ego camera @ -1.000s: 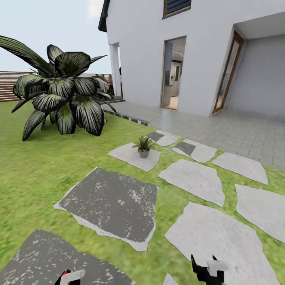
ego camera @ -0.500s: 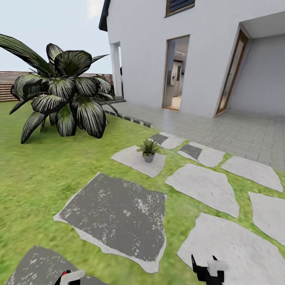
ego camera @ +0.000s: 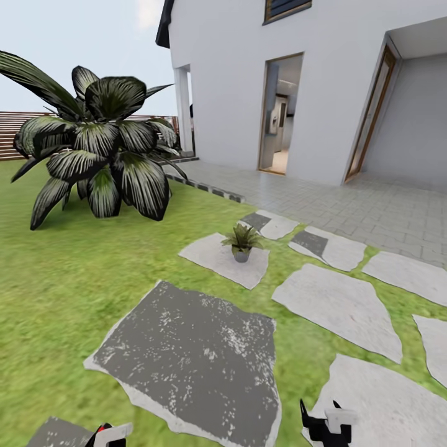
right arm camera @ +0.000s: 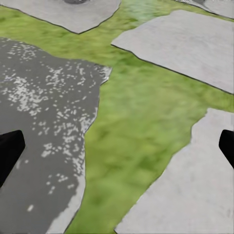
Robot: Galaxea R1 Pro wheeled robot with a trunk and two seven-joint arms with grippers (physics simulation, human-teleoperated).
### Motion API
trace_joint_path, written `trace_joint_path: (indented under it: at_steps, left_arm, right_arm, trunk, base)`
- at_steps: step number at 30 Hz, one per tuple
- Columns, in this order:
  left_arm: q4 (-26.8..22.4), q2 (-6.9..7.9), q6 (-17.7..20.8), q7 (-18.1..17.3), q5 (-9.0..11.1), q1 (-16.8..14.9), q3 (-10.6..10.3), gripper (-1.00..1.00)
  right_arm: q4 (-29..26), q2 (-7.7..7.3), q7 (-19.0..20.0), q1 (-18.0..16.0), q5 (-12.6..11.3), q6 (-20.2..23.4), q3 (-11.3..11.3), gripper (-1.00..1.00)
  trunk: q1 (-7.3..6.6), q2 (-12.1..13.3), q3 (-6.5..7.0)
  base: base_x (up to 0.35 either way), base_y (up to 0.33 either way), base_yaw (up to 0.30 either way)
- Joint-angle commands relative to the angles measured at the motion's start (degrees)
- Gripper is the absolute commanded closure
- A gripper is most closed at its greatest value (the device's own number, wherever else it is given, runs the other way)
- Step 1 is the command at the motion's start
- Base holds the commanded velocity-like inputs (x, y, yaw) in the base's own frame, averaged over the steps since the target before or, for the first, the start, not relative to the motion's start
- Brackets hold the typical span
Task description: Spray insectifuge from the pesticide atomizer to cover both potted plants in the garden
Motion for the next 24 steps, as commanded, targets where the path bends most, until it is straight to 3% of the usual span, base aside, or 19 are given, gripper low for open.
trace_joint_path:
  at_steps: [1,7,24]
  left_arm:
    - [0.05,-0.01,-0.2,-0.06,0.31,-0.03,-0.05,1.0]
    - [0.04,-0.01,-0.22,-0.06,0.32,-0.03,-0.05,1.0]
    - [0.01,-0.01,-0.26,-0.06,0.34,-0.03,-0.05,1.0]
  right_arm:
    - [0.04,0.01,-0.05,-0.04,-0.01,-0.18,-0.06,-1.0]
    - [0.04,0.02,-0.05,-0.04,-0.01,-0.18,-0.06,-1.0]
    - [0.04,0.02,-0.05,-0.04,-0.01,-0.18,-0.06,-1.0]
  trunk:
    - [0.02,-0.02,-0.05]
    - [0.02,-0.02,-0.05]
    - [0.02,-0.02,-0.05]
  base:
    - [0.309,0.201,0.0]
    - [0.309,0.201,-0.125]
    - [0.309,0.201,-0.259]
